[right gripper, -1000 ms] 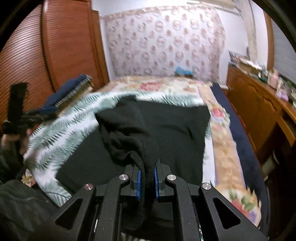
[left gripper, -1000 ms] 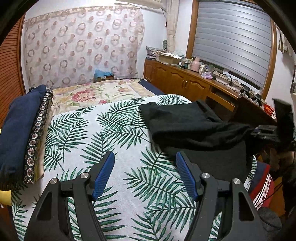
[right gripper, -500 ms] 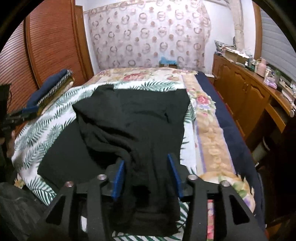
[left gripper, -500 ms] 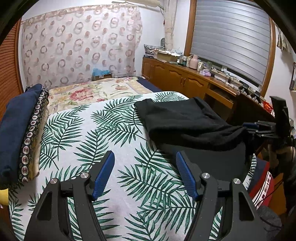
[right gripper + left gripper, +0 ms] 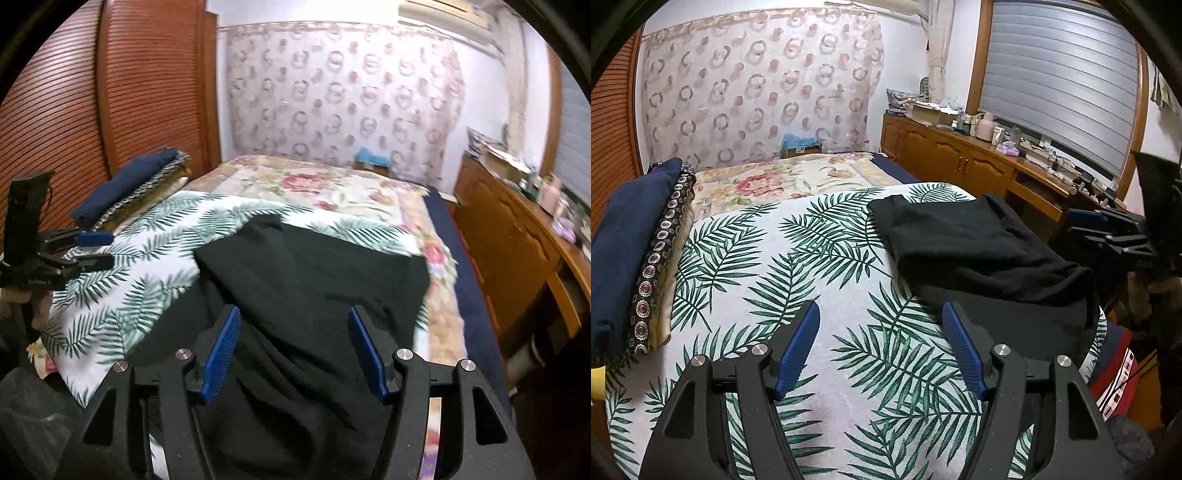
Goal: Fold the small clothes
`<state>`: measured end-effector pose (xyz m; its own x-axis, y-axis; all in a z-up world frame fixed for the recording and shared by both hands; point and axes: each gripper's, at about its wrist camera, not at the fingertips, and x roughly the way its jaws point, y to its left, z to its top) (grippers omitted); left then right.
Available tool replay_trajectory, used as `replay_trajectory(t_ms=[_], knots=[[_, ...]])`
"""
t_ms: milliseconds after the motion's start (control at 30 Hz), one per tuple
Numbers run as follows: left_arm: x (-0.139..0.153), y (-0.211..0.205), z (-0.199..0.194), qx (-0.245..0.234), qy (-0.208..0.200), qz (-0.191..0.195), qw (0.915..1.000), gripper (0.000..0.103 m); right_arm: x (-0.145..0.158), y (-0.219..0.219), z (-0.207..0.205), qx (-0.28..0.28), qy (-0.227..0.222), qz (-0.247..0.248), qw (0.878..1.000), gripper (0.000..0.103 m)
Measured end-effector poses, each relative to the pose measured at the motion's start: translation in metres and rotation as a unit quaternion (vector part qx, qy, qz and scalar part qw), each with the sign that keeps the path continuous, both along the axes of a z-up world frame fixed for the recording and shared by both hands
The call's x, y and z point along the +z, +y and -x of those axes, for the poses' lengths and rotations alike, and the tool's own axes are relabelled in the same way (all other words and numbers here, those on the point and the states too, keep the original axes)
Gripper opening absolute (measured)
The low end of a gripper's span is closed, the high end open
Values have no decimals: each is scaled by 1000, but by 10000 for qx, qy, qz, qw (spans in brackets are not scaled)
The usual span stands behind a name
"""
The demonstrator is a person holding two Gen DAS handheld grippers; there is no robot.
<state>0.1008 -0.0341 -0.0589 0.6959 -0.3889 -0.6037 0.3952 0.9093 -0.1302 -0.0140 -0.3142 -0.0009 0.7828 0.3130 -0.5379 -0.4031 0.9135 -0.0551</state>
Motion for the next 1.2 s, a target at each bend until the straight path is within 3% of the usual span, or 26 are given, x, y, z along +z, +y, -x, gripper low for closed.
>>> replay_trajectory(t_ms=[267,500,733,867,900,933,1000,1133,1200], knots=[[-1,10,0,94,-1,14,10000,70,-11,56,-52,702,350,274,9965,62],[-6,17,-2,139,47,34,9999,70,-25,79,-95,1165,790,422,9891,62],[-10,18,-1,125,102,41,9999,70,-45,97,-131,1162,1179,735,9835,62],[-12,17,0,116,125,53,9998,70,-45,95,-139,1109,1213,610,9845,62],[-12,17,0,113,133,57,9998,70,-47,98,-139,1118,1199,581,9848,55],[-13,16,0,105,142,62,9998,70,-49,101,-140,1134,1155,584,9851,36],[-14,15,0,90,155,59,9998,70,-50,102,-136,1146,1041,610,9861,22],[-16,11,0,36,173,31,9998,70,-39,91,-127,1035,805,473,9902,7],[-16,10,0,15,183,23,9998,70,-27,81,-119,957,590,404,9928,5]])
